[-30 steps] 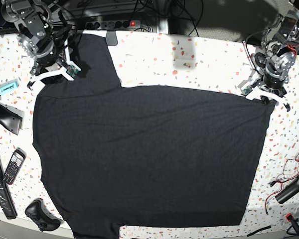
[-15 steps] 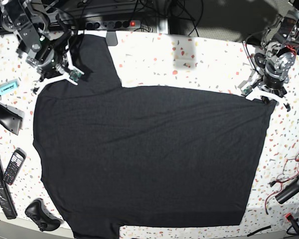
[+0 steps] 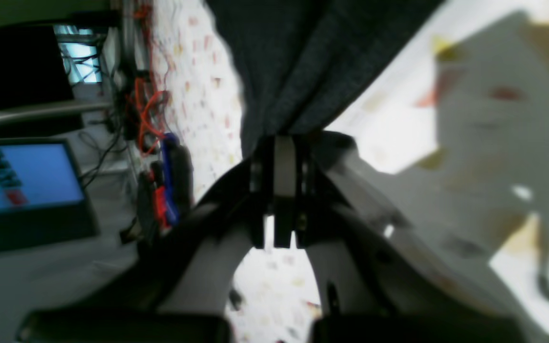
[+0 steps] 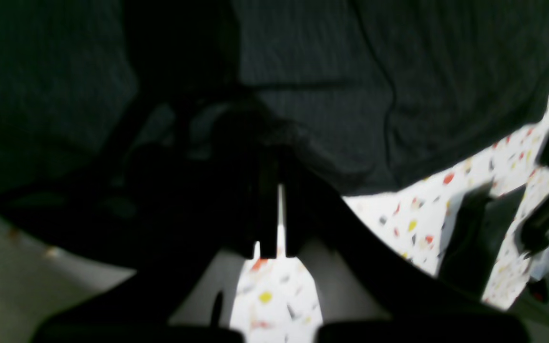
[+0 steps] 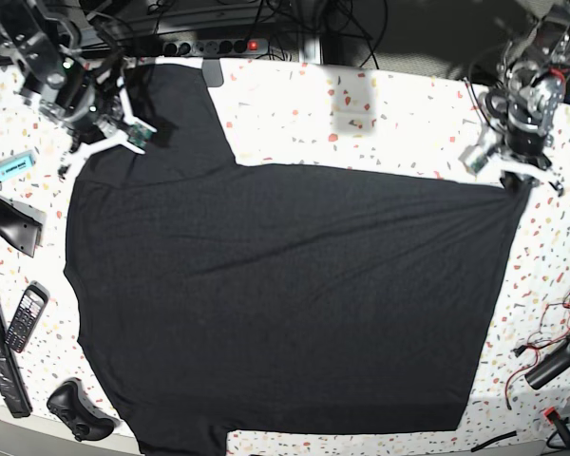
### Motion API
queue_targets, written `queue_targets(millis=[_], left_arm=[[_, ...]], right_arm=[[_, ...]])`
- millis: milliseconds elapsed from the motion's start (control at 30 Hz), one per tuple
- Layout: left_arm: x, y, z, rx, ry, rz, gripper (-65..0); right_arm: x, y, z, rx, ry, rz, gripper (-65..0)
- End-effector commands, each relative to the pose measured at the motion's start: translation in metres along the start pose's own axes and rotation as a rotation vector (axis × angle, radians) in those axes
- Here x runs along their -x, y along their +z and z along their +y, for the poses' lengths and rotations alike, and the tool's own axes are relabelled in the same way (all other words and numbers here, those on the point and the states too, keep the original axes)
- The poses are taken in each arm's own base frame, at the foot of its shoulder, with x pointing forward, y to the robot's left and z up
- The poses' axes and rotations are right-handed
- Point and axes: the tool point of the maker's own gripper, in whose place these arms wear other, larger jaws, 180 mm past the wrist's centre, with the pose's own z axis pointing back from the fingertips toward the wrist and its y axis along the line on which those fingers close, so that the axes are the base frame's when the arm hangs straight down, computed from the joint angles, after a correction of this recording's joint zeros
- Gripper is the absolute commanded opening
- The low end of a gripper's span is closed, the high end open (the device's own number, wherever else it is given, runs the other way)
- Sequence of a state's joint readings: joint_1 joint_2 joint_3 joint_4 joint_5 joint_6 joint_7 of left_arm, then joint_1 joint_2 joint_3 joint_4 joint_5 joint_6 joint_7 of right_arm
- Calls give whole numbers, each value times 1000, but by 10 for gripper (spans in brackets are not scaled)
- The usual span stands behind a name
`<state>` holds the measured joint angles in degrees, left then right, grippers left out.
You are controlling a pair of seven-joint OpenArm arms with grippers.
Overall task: Fold the T-shirt properly
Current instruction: 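Lift and pull the shirt corners with both grippers to straighten it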
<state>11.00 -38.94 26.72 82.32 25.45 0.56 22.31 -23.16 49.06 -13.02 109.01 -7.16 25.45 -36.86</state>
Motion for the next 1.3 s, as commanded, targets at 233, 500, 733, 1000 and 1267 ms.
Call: queue_targets(millis=[233,500,733,1000,1267], left_arm=[[-2,38,-24,36,70,-31,-650],[1,66,3,-19,193,-59,-650],[0,72,16,-40,221,-53,-650],[11,81,-5,6,196,-18,-650],[3,83,-2,1,204,-45,-650]], right_arm=[[26,33,5,19,-35,33,-650],[36,62,28,-9,-117,34,-650],[35,81,44,-31,-115,50,-650],[54,102,78,-49,-89,132,-650],[56,107,56,109,-140,132,-650]])
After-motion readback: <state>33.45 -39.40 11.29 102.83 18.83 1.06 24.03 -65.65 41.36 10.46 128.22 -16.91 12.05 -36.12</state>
